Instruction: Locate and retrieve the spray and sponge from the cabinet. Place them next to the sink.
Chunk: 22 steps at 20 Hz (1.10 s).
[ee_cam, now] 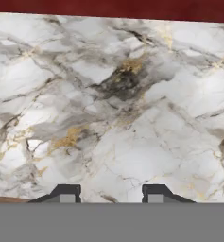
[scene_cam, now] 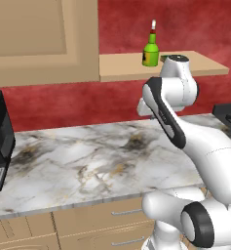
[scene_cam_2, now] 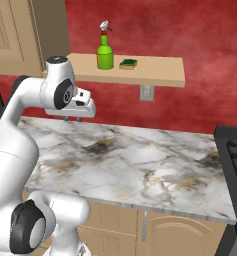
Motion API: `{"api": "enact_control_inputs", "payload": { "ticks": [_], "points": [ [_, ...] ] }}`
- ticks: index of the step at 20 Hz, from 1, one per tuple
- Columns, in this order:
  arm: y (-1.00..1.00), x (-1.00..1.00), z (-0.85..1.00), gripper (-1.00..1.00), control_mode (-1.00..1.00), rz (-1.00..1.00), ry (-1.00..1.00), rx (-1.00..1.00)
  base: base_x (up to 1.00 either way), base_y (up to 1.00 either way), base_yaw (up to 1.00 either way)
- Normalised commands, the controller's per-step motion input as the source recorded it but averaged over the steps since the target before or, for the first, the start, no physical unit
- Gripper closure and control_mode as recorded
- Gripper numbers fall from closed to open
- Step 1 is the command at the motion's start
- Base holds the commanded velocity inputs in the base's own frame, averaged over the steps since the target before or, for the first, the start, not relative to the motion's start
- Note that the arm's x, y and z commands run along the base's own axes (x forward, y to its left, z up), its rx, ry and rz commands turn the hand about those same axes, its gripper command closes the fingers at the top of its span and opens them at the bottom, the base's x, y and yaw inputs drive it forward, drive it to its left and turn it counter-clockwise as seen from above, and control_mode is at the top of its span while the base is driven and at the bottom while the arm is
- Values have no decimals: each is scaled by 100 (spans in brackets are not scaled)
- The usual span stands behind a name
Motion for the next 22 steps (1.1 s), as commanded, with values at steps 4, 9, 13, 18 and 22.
{"api": "enact_control_inputs", "payload": {
  "ticks": [4, 9, 13, 18, 22],
  "points": [
    [0, -12, 2, -100, -100, 0, -3, 0, 0, 0, 0],
    [3, -31, 33, -100, -100, -4, -28, 0, 0, 0, 0],
    [0, -6, 61, -100, -100, -10, -37, 0, 0, 0, 0],
    [0, 0, 50, -100, -100, -8, -33, -8, 0, 0, 0],
    [-6, 3, 56, -100, -100, -15, -24, -1, 0, 0, 0]
  ]
}}
